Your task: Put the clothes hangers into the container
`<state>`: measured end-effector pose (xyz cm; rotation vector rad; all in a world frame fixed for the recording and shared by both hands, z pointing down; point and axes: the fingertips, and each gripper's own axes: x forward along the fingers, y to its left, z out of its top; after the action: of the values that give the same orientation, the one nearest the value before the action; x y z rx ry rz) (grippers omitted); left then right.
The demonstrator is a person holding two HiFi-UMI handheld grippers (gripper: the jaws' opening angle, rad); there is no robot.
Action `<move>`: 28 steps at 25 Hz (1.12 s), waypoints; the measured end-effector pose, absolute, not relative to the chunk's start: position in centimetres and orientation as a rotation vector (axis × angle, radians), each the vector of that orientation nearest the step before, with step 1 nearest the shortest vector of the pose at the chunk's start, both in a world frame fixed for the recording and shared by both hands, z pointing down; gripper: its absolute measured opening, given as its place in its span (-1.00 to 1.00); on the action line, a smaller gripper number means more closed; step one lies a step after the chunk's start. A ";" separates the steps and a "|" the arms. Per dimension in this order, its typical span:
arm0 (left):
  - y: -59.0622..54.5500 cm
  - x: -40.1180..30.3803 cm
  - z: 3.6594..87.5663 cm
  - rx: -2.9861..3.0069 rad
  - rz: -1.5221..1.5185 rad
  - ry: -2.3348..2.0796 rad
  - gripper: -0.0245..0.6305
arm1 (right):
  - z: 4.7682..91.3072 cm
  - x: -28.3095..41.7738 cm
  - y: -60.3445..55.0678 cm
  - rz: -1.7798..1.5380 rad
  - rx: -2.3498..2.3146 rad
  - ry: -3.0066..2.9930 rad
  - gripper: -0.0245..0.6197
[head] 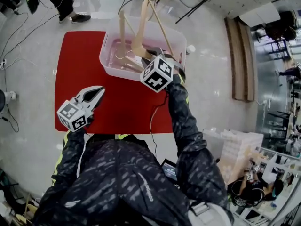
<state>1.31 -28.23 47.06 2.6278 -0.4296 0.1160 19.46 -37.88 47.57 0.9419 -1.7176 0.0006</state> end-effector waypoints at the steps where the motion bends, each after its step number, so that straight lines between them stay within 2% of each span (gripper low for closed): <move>1: -28.6 1.1 47.2 2.623 0.115 -0.433 -0.89 | 48.1 19.2 -38.0 0.014 0.926 -1.719 -0.48; 28: -29.9 -0.7 49.6 2.583 0.138 -0.420 -0.89 | 51.6 17.6 -38.6 0.080 0.701 -1.690 -0.48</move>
<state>-0.65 -29.93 49.56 2.5833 -0.4204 0.1376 17.58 -38.61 51.56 0.7005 -1.6897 0.0804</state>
